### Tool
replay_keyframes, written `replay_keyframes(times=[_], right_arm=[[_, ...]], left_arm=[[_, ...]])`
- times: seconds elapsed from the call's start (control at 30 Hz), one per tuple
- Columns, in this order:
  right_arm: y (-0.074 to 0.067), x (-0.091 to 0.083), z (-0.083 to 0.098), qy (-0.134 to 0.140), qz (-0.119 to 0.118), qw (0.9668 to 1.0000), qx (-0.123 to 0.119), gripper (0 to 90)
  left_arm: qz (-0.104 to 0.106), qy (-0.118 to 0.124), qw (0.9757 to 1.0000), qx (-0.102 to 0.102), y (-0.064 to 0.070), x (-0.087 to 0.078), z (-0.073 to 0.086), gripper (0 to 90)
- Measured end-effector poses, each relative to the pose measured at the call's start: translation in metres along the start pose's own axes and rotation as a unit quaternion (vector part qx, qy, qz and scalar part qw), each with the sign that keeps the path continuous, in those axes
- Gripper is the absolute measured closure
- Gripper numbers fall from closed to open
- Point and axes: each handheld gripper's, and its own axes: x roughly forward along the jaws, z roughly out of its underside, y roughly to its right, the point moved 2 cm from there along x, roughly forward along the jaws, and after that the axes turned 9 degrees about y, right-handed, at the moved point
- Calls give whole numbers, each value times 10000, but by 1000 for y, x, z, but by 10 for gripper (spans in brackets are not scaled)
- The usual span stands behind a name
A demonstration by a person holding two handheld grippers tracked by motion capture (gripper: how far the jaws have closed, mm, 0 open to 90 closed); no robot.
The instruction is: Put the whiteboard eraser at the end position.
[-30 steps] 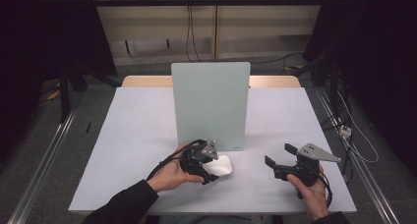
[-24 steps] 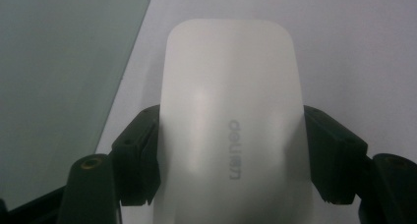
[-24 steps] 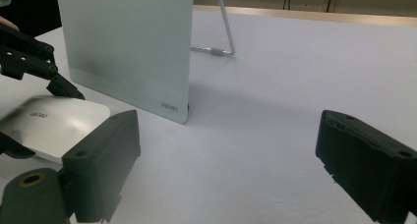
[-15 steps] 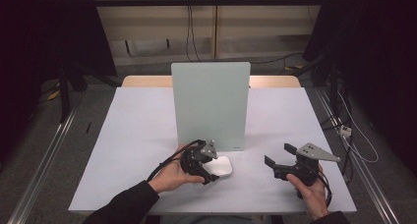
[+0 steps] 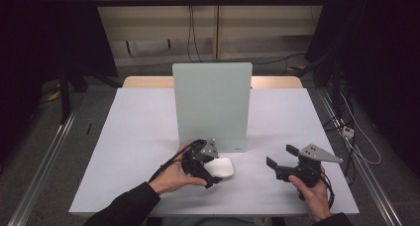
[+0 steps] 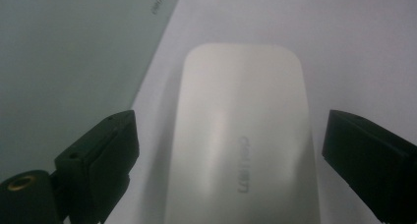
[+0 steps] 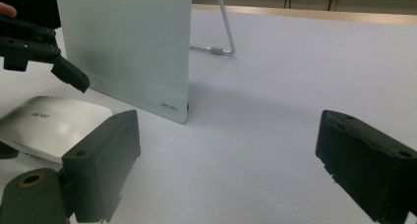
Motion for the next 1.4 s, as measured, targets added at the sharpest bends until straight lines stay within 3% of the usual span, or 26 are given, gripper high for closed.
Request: replay_keyframes(times=[0.2, 0.37, 0.47, 0.57, 0.73, 0.83, 1.1, 1.2, 1.33, 1.4], right_arm=[[1, 1, 0, -13, -4, 10000, 36, 95], [1, 1, 0, -11, 1, 10000, 31, 95], [0, 1, 0, -1, -8, 10000, 15, 95], [0, 2, -1, -3, -15, 10000, 1, 95], [-2, 2, -1, -8, -16, 10000, -27, 95], [-1, 2, -1, 1, 13, 10000, -9, 95], [-1, 0, -1, 9, 27, 10000, -28, 95], [-1, -1, -1, 16, 31, 10000, -15, 95], [-1, -1, -1, 3, 56, 10000, -36, 95], [-1, -1, -1, 4, 56, 10000, -23, 94]], left_arm=[[-179, 381, 9985, -356, -8, -10, -2, 67], [-525, 584, 9961, -410, -9, -18, -4, 67], [-624, 883, 9924, -584, -10, -23, -5, 67], [-726, 982, 9898, -737, -11, -27, -3, 67], [-881, 1403, 9812, -993, -14, -39, 2, 67], [-1029, 1599, 9765, -1016, -16, -53, 3, 65], [-1571, 1661, 9685, -983, -21, -81, 12, 62], [-1597, 1682, 9670, -1049, -21, -87, 19, 62], [-1734, 1698, 9630, -1168, -20, -95, 30, 62], [-1688, 1797, 9623, -1152, -19, -100, 35, 61]])
